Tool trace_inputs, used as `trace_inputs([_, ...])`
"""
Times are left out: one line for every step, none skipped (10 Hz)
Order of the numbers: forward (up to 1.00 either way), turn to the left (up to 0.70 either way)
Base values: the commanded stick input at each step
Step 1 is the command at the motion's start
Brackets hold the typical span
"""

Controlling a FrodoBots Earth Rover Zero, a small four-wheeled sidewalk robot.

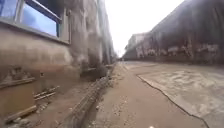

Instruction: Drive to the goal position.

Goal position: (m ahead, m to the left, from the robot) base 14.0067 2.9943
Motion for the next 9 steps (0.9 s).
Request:
trace_inputs([0.0,0.0])
trace_inputs([0.0,0.0])
trace_inputs([0.0,0.0])
trace_inputs([0.0,0.0])
trace_inputs([-0.01,0.0])
trace_inputs([-0.07,0.0])
trace_inputs([-0.48,0.0])
trace_inputs([-0.43,0.0])
trace_inputs([-0.02,0.0])
